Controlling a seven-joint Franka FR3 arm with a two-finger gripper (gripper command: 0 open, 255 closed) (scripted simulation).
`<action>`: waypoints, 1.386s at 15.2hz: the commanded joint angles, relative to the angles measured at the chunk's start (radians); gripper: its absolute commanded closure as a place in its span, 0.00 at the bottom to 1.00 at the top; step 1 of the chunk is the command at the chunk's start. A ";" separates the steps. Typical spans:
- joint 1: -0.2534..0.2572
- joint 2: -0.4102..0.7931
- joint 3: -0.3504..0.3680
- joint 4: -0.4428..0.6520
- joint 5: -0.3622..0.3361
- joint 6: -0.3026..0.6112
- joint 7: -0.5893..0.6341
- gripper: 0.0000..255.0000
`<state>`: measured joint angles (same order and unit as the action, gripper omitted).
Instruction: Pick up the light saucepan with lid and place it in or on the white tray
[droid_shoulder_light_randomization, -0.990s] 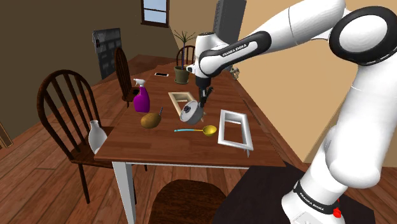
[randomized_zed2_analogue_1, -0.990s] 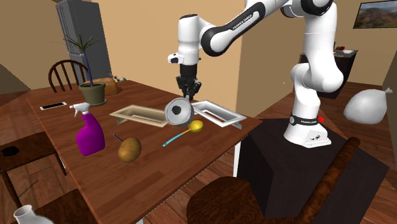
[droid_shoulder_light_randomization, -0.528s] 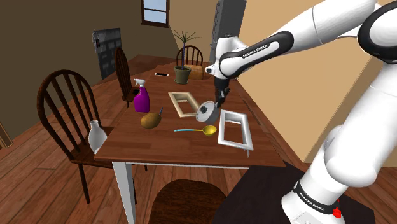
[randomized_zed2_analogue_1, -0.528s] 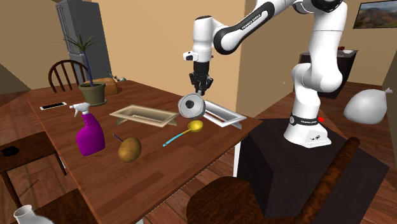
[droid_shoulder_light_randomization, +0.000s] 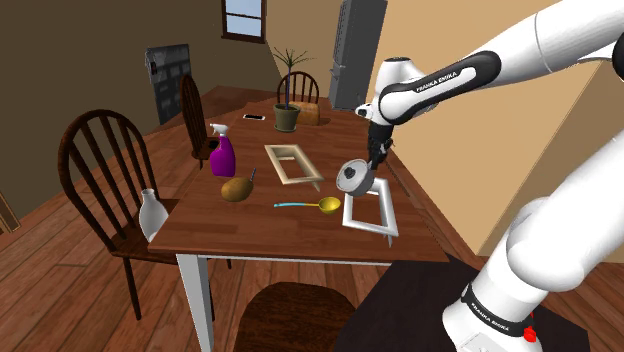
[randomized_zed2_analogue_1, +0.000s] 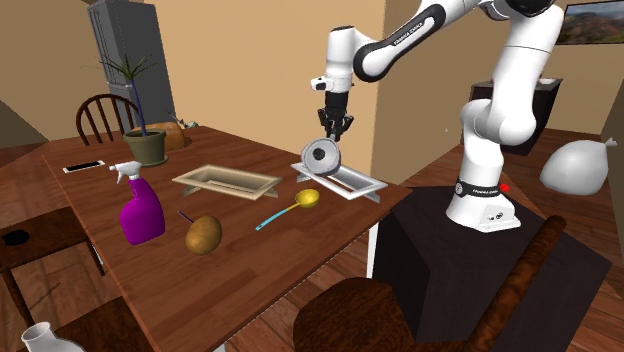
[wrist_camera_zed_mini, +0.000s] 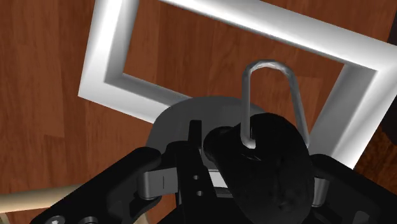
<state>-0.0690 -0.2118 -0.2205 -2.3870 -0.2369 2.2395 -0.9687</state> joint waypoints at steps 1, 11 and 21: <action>-0.022 -0.032 -0.026 -0.033 -0.013 0.009 -0.038 1.00; -0.041 0.009 -0.057 -0.109 -0.032 0.131 -0.055 1.00; -0.040 0.090 -0.069 -0.148 -0.036 0.250 -0.043 1.00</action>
<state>-0.1134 -0.1325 -0.2932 -2.5270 -0.2771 2.4869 -1.0103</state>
